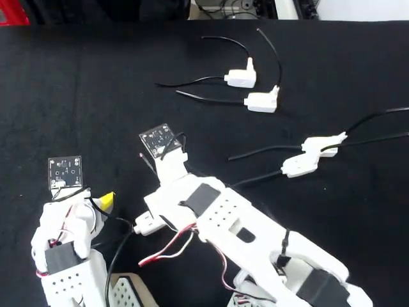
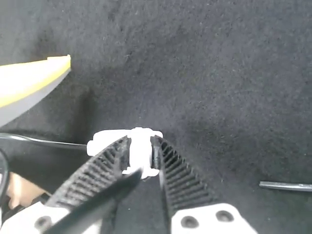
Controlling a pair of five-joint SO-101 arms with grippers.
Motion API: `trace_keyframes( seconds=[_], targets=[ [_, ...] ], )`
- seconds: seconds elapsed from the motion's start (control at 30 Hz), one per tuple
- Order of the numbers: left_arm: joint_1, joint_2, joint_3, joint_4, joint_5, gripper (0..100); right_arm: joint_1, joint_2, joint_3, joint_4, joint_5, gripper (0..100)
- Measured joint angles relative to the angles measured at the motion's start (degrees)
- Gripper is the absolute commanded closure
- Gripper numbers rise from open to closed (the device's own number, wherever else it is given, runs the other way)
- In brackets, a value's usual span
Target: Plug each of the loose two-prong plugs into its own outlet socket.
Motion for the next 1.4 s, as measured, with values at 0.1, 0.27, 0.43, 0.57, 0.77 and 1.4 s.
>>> trace_keyframes(
  seconds=[0.1,0.27,0.43,0.57,0.77,1.4],
  targets=[
    [0.00,0.00,0.00,0.00,0.00,66,0.00,-1.05,0.88,0.35,0.00,98.7],
    [0.00,0.00,0.00,0.00,0.00,66,0.00,-1.14,1.23,2.55,0.00,98.6],
    [0.00,0.00,0.00,0.00,0.00,66,0.00,-1.14,1.23,2.81,0.00,98.6],
    [0.00,0.00,0.00,0.00,0.00,66,0.00,-1.14,3.08,2.11,-0.18,98.6],
    [0.00,0.00,0.00,0.00,0.00,66,-0.62,-1.85,5.89,-2.46,-1.23,98.6],
    [0.00,0.00,0.00,0.00,0.00,66,-0.97,-3.08,11.96,-9.58,-1.58,98.6]
  ],
)
